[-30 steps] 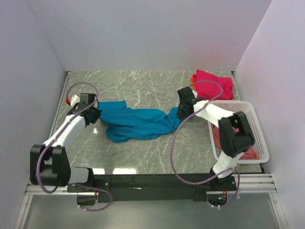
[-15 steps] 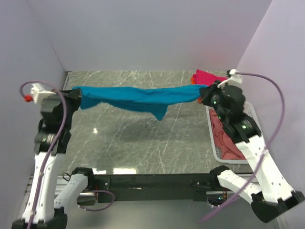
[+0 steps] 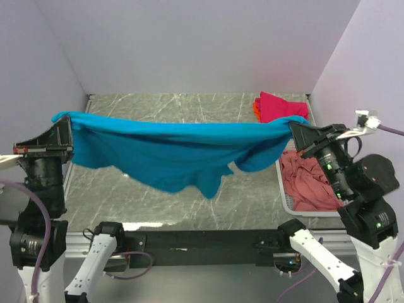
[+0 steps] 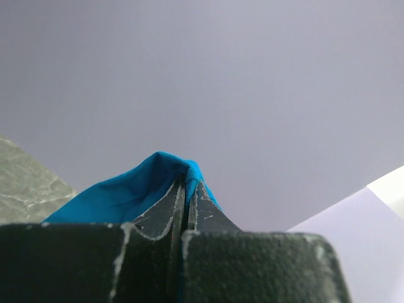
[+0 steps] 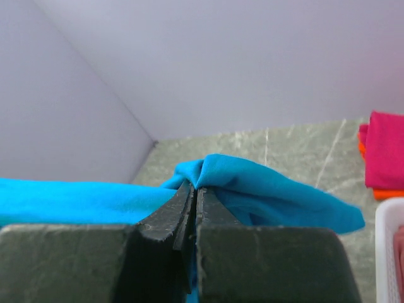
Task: Fold and stack the t-shirts
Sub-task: Flatten the tshirt out
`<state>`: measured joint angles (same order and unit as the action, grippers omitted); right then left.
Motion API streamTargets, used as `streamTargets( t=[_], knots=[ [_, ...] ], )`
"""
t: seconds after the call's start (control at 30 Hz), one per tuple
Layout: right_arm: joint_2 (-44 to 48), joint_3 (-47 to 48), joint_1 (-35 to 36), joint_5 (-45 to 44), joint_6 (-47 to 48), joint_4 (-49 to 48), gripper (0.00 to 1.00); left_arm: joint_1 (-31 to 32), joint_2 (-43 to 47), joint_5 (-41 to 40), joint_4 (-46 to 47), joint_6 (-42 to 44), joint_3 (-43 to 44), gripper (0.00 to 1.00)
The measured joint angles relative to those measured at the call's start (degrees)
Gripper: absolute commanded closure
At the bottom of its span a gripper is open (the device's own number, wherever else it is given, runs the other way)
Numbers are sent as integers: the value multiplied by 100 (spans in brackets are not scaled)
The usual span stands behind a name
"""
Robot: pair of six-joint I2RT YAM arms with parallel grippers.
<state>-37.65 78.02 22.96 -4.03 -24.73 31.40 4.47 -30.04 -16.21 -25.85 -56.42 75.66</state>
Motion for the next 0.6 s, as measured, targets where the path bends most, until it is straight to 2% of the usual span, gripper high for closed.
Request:
streamTargets(
  t=[0.1,0.23,0.27,0.33,0.37,0.4,0.53,0.57,0.6],
  knots=[
    [-269,-120,4,-59,-9,55,100,-2,-293,-90,-15,20,-44,98],
    [-1064,-608,-111,-144,-103,-52,99,-2,-1287,-461,-2,20,-210,96],
    [-1403,-750,-234,-57,-142,-107,91,-4,-1692,-608,11,20,-273,94],
    [-2201,-1043,-470,149,-254,-332,74,-42,-2645,-833,55,61,-407,48],
    [-2677,-1150,-575,221,-302,-428,57,-85,-3276,-920,85,125,-426,14],
    [-3189,-1209,-636,289,-306,-509,54,-157,-3899,-925,157,186,-402,1],
    [-5189,-1145,-763,409,-267,-424,50,-623,-6419,-566,-459,243,487,1],
    [-5532,-1078,-763,400,-262,-337,39,-710,-6846,-518,-634,269,745,1],
    [-5753,-1025,-763,389,-271,-256,34,-800,-7167,-450,-737,293,925,1]
  ],
)
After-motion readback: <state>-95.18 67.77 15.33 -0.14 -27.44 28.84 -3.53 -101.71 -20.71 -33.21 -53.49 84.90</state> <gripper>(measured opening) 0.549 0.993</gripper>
